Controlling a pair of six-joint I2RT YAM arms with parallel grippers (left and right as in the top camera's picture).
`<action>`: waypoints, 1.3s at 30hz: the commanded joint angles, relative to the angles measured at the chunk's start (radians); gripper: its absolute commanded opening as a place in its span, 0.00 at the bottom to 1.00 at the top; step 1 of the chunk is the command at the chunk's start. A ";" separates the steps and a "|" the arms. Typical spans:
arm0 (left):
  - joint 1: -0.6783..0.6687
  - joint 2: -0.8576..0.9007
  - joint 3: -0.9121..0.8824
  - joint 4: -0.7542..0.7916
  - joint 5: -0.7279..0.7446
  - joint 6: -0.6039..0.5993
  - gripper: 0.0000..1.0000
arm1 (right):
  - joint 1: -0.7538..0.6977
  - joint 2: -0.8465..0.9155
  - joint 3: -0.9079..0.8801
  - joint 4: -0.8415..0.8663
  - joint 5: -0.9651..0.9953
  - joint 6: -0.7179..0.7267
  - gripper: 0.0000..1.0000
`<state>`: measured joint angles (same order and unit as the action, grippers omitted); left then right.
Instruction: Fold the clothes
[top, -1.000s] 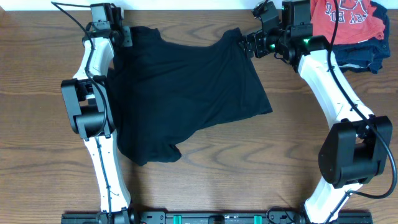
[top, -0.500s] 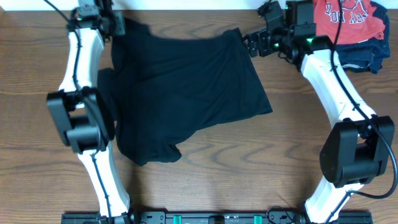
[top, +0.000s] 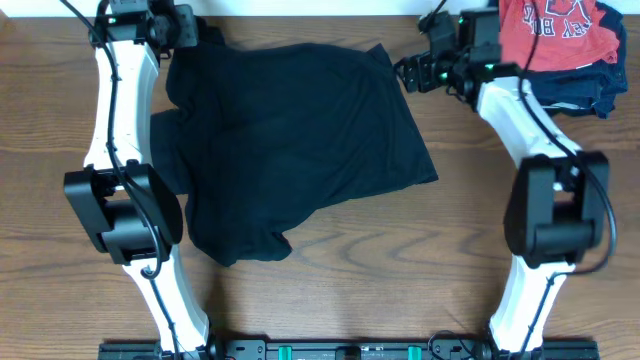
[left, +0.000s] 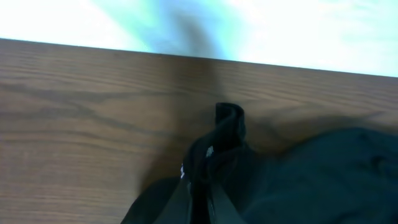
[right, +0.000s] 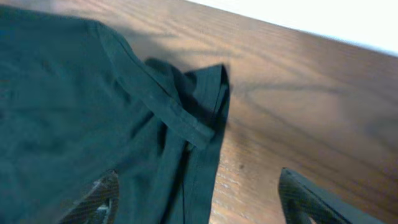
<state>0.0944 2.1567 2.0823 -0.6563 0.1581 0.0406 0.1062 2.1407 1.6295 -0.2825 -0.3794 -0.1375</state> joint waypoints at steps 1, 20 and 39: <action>-0.011 0.007 0.008 -0.003 0.007 -0.011 0.06 | 0.012 0.044 0.011 0.023 -0.050 -0.010 0.77; -0.013 0.007 0.008 -0.002 0.006 -0.007 0.06 | 0.048 0.189 0.011 0.237 -0.122 -0.141 0.78; -0.014 0.007 0.008 0.006 0.006 -0.008 0.06 | 0.052 0.251 0.011 0.359 -0.127 -0.153 0.69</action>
<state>0.0784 2.1567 2.0823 -0.6533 0.1581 0.0410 0.1455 2.3512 1.6295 0.0654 -0.4866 -0.2775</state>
